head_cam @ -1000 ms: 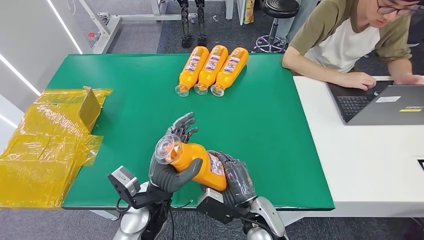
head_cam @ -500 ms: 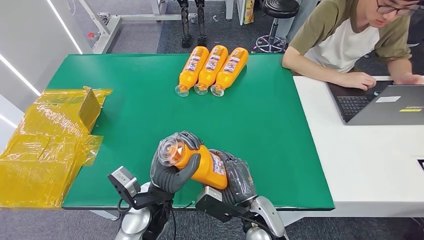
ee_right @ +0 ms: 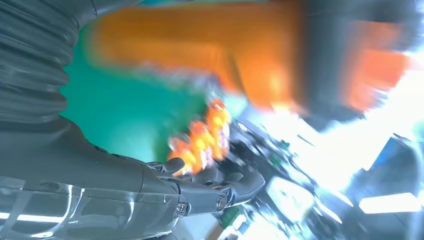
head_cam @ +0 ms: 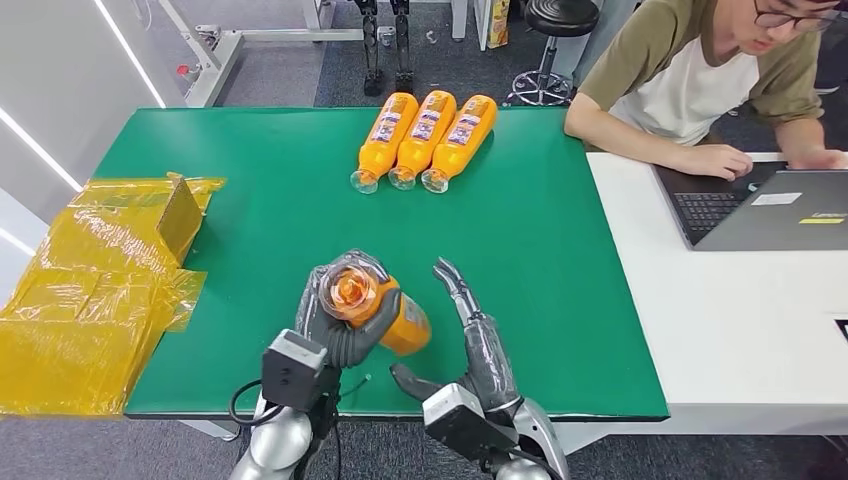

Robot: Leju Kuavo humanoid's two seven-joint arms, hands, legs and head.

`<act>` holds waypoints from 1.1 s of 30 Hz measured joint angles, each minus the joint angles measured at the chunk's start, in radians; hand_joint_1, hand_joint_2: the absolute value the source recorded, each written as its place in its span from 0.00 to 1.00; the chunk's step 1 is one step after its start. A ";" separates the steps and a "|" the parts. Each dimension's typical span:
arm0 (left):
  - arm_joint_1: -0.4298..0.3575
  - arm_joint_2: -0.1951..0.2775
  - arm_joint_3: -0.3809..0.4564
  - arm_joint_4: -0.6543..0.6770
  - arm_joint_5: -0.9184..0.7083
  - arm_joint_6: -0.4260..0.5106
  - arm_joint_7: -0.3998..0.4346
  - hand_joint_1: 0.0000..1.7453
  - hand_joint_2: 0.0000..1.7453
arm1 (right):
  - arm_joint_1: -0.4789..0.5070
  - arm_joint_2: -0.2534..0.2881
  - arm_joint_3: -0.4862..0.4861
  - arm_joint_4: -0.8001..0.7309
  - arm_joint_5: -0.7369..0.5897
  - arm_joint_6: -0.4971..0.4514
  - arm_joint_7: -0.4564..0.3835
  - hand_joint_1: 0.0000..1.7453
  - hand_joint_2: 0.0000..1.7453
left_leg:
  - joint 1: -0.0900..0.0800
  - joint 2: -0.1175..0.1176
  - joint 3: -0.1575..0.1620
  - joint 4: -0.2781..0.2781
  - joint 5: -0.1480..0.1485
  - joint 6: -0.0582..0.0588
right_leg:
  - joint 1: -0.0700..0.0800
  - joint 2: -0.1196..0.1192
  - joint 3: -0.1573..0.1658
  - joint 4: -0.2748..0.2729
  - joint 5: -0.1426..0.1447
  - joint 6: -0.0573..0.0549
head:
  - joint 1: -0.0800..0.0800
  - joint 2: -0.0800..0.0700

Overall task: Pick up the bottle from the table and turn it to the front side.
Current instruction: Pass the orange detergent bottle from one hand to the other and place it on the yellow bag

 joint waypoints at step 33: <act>-0.202 0.516 0.171 0.458 -1.061 0.260 0.309 1.00 1.00 | 0.066 -0.040 -0.011 -0.094 -0.358 -0.111 -0.122 0.00 1.00 | 0.001 0.003 0.002 -0.001 0.003 -0.006 | 0.001 0.004 -0.002 0.004 0.000 -0.005 | 0.000 0.000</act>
